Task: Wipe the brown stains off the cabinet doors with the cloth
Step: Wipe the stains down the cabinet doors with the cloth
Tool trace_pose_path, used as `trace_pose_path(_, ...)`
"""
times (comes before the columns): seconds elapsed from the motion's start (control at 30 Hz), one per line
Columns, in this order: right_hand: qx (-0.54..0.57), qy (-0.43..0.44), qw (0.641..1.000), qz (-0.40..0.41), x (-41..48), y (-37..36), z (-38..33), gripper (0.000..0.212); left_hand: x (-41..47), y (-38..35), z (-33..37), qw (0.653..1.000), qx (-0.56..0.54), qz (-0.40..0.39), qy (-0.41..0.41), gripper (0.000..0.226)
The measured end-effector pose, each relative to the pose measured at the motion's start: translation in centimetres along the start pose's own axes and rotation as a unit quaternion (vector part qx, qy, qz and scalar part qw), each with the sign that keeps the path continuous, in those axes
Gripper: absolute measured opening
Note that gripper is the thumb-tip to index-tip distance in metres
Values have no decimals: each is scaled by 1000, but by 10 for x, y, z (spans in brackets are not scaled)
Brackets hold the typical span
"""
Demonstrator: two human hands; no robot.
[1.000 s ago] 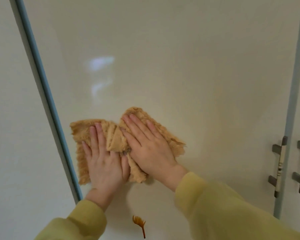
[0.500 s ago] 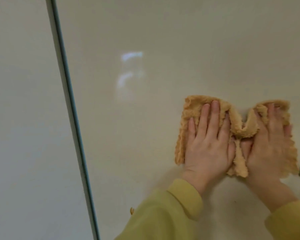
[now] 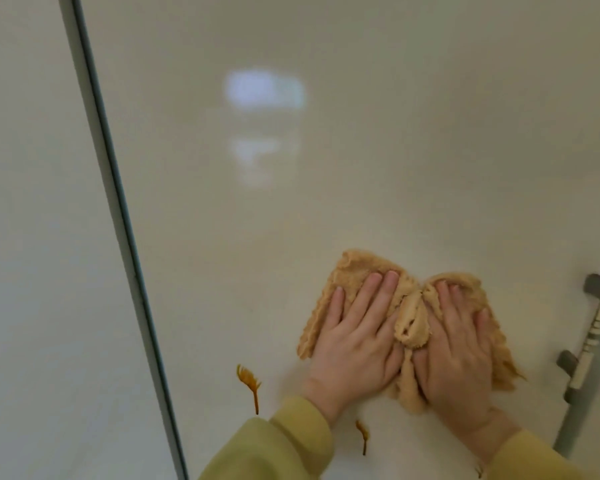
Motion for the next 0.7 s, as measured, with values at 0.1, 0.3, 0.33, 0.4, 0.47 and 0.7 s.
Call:
trace_pose_path(0.1, -15, -12, 1000, 12, 0, -1, -1, 46, 0, 2, -2, 1000, -18, 0, -3, 52)
trace_pose_path(0.3, -18, -41, 999, 16, 4, -11, -17, 49, -9, -3, -21, 1000, -6, 3, -19, 55)
trace_pose_path(0.33, -21, -38, 999, 16, 7, -16, -26, 49, -13, -4, -31, 1000, 0, 4, -19, 56)
trace_pose_path(0.4, -28, -24, 999, 8, 15, -32, -51, 49, -24, -7, -58, 1000, 14, 11, -20, 57)
trace_pose_path(0.47, -33, -6, 999, 2, 27, -49, -82, 49, -35, -7, -93, 1000, 17, 16, -16, 59)
trace_pose_path(0.7, 6, 34, 999, -28, 75, -93, -170, 44, -55, -8, -192, 999, 1, 6, 50, 69)
Point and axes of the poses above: each hand's wrist, its own x-axis towards the middle knuckle, its own y-axis out of the back of the hand, z = x × y, the point moved 8 cm from there along x, towards the middle knuckle, and after that the axes turned 12 degrees about x, right-handed, at the moved point
